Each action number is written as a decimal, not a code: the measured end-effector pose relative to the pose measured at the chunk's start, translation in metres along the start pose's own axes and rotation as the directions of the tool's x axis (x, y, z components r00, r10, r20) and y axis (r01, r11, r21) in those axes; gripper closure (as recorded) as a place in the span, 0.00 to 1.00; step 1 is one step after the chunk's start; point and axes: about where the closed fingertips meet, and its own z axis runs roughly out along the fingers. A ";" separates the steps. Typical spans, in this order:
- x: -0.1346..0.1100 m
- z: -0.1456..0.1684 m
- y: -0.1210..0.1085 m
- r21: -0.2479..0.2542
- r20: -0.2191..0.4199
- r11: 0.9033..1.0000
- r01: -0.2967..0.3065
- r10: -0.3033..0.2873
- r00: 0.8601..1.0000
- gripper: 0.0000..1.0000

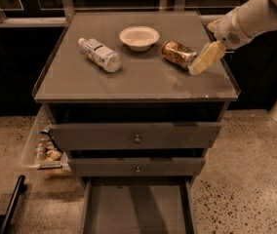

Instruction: Place orange can into bottom drawer

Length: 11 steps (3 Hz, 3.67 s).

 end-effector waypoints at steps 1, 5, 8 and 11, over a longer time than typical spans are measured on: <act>-0.012 0.027 -0.005 -0.057 0.079 0.997 -0.044 0.049 0.996 0.00; -0.030 0.103 -0.011 -0.150 0.003 0.973 -0.173 0.175 0.985 0.00; -0.030 0.104 -0.011 -0.151 0.002 0.973 -0.174 0.176 0.984 0.65; -0.054 0.076 0.009 -0.184 0.084 0.980 -0.071 0.087 0.993 1.00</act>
Offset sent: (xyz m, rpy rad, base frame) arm 0.0529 0.0645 -0.0203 0.2053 0.1185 0.0461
